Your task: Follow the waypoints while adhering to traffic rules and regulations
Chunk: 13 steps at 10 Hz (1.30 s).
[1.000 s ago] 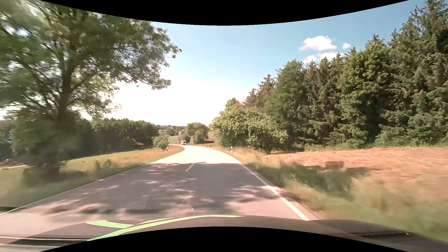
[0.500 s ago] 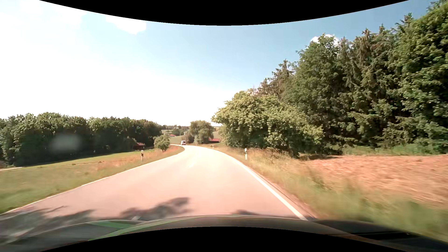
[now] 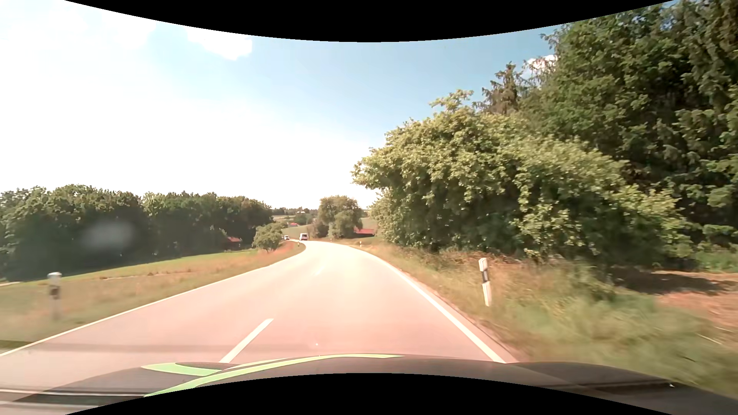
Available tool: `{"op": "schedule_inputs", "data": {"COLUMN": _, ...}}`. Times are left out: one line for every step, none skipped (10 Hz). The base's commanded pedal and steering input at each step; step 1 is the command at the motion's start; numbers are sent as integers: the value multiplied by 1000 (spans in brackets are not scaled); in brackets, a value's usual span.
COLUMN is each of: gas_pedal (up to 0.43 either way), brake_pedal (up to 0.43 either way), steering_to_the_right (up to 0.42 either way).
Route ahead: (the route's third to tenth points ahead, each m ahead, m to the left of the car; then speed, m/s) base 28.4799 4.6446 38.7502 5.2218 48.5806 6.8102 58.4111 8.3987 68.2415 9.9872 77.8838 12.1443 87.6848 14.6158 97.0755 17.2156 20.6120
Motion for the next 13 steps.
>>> {"op": "schedule_inputs", "data": {"gas_pedal": 0, "brake_pedal": 30, "steering_to_the_right": -18}}
{"op": "schedule_inputs", "data": {"gas_pedal": 0, "brake_pedal": 30, "steering_to_the_right": -18}}
{"op": "schedule_inputs", "data": {"gas_pedal": 0, "brake_pedal": 30, "steering_to_the_right": -17}}
{"op": "schedule_inputs", "data": {"gas_pedal": 0, "brake_pedal": 30, "steering_to_the_right": -17}}
{"op": "schedule_inputs", "data": {"gas_pedal": 0, "brake_pedal": 30, "steering_to_the_right": -18}}
{"op": "schedule_inputs", "data": {"gas_pedal": 0, "brake_pedal": 37, "steering_to_the_right": -17}}
{"op": "schedule_inputs", "data": {"gas_pedal": 0, "brake_pedal": 37, "steering_to_the_right": -18}}
{"op": "schedule_inputs", "data": {"gas_pedal": 0, "brake_pedal": 37, "steering_to_the_right": -17}}
{"op": "schedule_inputs", "data": {"gas_pedal": 0, "brake_pedal": 37, "steering_to_the_right": -17}}
{"op": "schedule_inputs", "data": {"gas_pedal": 0, "brake_pedal": 37, "steering_to_the_right": -15}}
{"op": "schedule_inputs", "data": {"gas_pedal": 0, "brake_pedal": 37, "steering_to_the_right": -14}}
{"op": "schedule_inputs", "data": {"gas_pedal": 0, "brake_pedal": 37, "steering_to_the_right": -14}}
{"op": "schedule_inputs", "data": {"gas_pedal": 0, "brake_pedal": 43, "steering_to_the_right": -14}}
